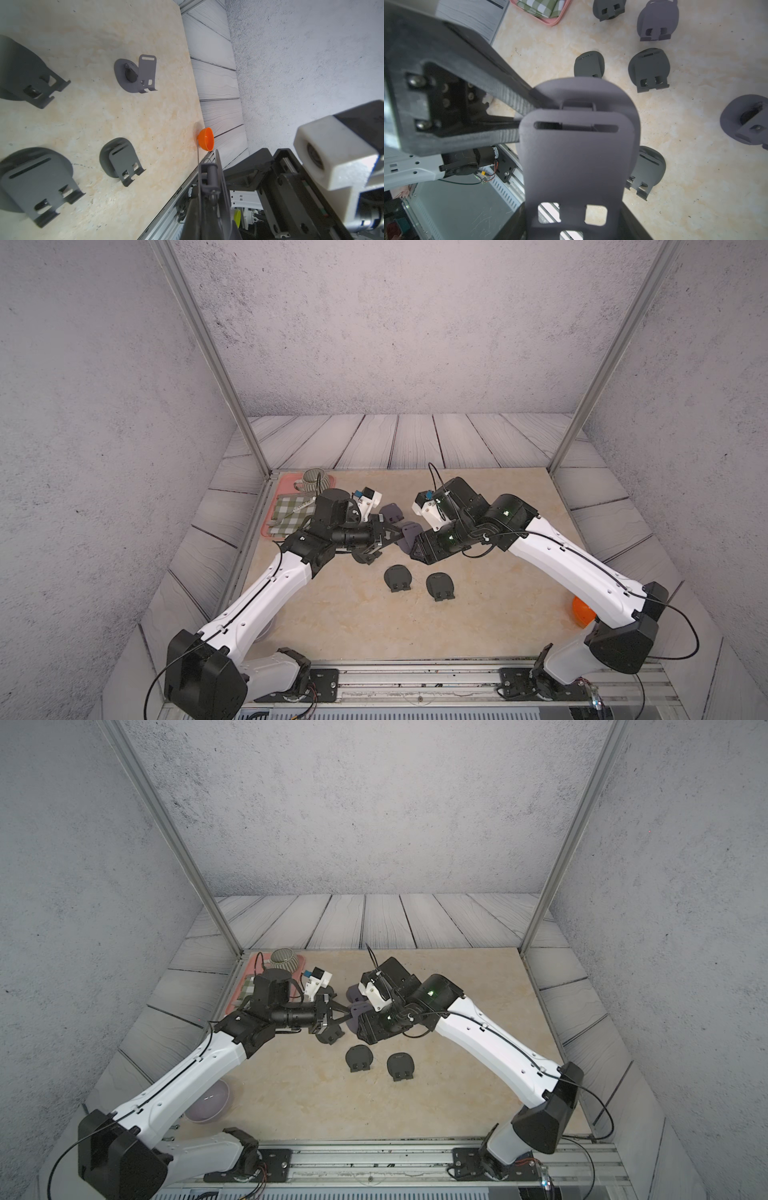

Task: Open the phone stand
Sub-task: Pick up the phone stand at the center of the board.

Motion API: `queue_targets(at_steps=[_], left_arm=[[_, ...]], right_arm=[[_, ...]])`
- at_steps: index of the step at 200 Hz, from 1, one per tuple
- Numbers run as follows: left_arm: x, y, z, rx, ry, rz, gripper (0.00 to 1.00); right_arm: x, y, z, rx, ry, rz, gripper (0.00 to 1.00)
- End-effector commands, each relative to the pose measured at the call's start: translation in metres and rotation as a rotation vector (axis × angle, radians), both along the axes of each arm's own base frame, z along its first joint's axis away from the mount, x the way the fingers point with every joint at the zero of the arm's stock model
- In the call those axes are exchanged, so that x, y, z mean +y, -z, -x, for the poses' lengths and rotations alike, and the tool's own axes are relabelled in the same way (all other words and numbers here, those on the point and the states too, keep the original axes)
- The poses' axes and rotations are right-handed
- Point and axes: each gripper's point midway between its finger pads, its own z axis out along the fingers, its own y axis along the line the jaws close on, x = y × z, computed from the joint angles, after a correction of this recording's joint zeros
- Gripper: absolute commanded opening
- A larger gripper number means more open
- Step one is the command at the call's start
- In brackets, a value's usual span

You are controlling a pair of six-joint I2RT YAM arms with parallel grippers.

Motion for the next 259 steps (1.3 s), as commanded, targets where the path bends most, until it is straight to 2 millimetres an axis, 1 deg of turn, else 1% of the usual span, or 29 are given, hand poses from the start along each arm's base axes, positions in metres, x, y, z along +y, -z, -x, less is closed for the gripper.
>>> queue_targets(at_steps=[1, 37, 75, 104, 131, 142, 151, 157, 166, 172, 197, 259], left_arm=[[0.017, 0.025, 0.017, -0.051, 0.042, -0.176, 0.00], [0.032, 0.025, 0.023, -0.131, 0.035, -0.273, 0.00], [0.053, 0.028, 0.033, -0.224, 0.049, -0.438, 0.00], [0.056, 0.028, 0.042, -0.252, 0.069, -0.463, 0.00], [0.056, 0.025, 0.042, -0.267, 0.050, -0.442, 0.00], [0.057, 0.022, 0.043, -0.280, 0.040, -0.430, 0.00], [0.057, 0.020, 0.043, -0.288, 0.040, -0.424, 0.00], [0.056, 0.019, 0.044, -0.292, 0.043, -0.417, 0.00], [0.055, 0.017, 0.046, -0.293, 0.051, -0.409, 0.00], [0.054, 0.016, 0.047, -0.297, 0.058, -0.400, 0.00], [0.051, 0.014, 0.050, -0.302, 0.072, -0.373, 0.00], [0.051, 0.025, 0.057, -0.271, 0.075, -0.354, 0.00]], right_arm=[[0.003, -0.010, 0.014, 0.033, -0.063, -0.032, 0.50], [-0.001, -0.005, 0.024, 0.077, -0.088, -0.007, 0.50], [-0.002, 0.000, 0.029, 0.107, -0.113, 0.011, 0.50], [0.003, 0.003, 0.031, 0.131, -0.125, 0.003, 0.50], [0.008, 0.002, 0.033, 0.140, -0.140, -0.008, 0.52], [0.009, 0.002, 0.032, 0.137, -0.141, -0.013, 0.56], [0.011, 0.000, 0.032, 0.132, -0.148, -0.025, 0.63], [0.013, -0.003, 0.032, 0.128, -0.156, -0.037, 0.71], [0.015, -0.007, 0.033, 0.118, -0.171, -0.053, 0.91], [0.016, -0.010, 0.032, 0.109, -0.175, -0.061, 1.00], [0.020, -0.019, 0.029, 0.070, -0.194, -0.088, 0.99], [0.039, -0.015, 0.017, 0.064, -0.217, -0.088, 0.99]])
